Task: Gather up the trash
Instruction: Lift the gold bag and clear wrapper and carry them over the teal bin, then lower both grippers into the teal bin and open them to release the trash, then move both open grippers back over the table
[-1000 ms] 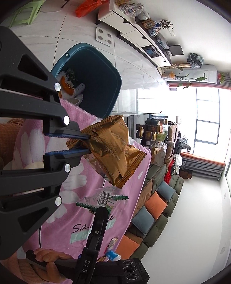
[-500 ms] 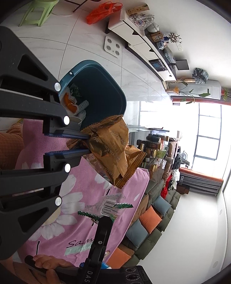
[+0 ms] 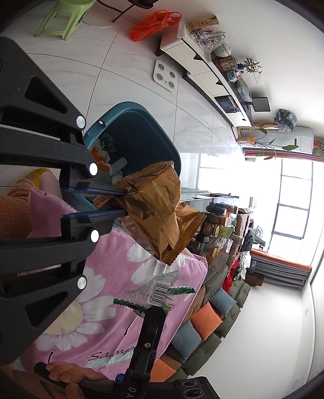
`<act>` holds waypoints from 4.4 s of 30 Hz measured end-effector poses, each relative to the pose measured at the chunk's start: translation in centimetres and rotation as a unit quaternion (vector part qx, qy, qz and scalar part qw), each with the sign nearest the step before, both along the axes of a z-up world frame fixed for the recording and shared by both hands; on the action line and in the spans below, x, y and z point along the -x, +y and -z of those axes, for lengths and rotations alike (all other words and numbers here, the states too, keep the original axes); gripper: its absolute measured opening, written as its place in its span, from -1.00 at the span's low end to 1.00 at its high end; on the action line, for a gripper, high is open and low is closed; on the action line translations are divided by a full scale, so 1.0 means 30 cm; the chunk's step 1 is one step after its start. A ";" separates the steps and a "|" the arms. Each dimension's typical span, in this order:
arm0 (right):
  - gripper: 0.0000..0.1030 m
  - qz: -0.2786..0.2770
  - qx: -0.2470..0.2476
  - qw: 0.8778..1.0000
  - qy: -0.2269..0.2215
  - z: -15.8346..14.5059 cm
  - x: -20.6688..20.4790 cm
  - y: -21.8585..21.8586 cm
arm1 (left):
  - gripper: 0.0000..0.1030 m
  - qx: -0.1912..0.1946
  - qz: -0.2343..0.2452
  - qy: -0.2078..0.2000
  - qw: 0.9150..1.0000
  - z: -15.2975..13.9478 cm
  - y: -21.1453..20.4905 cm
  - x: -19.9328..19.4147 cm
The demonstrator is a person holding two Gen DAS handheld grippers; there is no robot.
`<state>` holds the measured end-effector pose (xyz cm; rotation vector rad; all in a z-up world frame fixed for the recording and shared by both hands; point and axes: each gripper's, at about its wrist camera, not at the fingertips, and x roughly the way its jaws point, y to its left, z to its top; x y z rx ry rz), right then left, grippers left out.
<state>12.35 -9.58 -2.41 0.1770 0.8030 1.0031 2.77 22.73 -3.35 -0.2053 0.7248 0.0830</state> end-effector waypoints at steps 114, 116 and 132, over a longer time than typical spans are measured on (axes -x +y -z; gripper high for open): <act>-0.32 0.010 0.093 0.995 0.044 0.107 -0.101 0.312 | 0.15 0.042 -0.065 0.026 0.997 0.203 0.106 -0.137; -0.19 0.019 0.085 0.996 0.021 0.075 -0.064 0.262 | 0.34 0.037 -0.056 0.006 0.998 0.163 0.087 -0.099; 0.87 0.195 0.084 0.966 -0.150 -0.044 0.252 -0.243 | 0.89 0.005 -0.017 -0.116 0.993 -0.029 -0.255 0.112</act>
